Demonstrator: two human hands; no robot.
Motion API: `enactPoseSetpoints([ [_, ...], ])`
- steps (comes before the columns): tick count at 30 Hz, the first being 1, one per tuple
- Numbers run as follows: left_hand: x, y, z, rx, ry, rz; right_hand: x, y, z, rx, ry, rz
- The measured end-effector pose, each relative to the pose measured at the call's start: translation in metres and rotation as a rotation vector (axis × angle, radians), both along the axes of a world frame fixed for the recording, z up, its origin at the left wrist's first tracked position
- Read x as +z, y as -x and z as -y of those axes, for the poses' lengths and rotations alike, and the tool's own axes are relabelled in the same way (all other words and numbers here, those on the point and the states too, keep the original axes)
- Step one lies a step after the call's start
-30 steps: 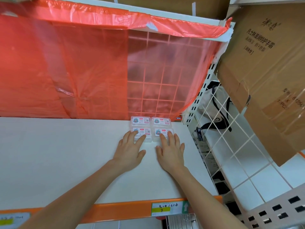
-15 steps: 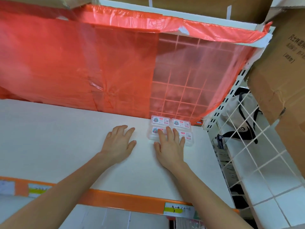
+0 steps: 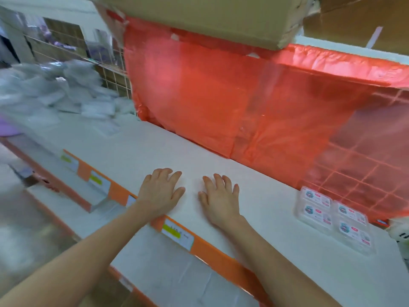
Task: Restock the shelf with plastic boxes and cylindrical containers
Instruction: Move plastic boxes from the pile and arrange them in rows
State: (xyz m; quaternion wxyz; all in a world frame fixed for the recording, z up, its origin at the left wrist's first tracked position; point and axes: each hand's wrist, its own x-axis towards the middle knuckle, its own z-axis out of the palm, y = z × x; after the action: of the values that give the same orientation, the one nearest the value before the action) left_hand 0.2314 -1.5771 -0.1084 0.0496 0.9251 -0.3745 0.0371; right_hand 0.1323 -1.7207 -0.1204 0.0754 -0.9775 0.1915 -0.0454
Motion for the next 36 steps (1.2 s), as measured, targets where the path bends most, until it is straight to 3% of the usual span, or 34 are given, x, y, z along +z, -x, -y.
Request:
enactPoseSetpoints([
  [11, -0.004, -0.108, -0.182, 0.164, 0.021, -0.001, 0.005, -0.143, -0.169, 0.145, -0.025, -0.002],
  [18, -0.015, -0.153, -0.251, 0.241, 0.050, -0.047, 0.003, -0.199, -0.226, 0.204, -0.048, 0.005],
  [26, -0.018, -0.212, -0.272, 0.287, 0.066, -0.096, 0.005, -0.270, -0.236, 0.221, -0.079, -0.001],
  [36, -0.005, -0.313, -0.221, 0.208, 0.078, -0.058, 0.005, -0.364, -0.188, 0.067, -0.077, 0.057],
])
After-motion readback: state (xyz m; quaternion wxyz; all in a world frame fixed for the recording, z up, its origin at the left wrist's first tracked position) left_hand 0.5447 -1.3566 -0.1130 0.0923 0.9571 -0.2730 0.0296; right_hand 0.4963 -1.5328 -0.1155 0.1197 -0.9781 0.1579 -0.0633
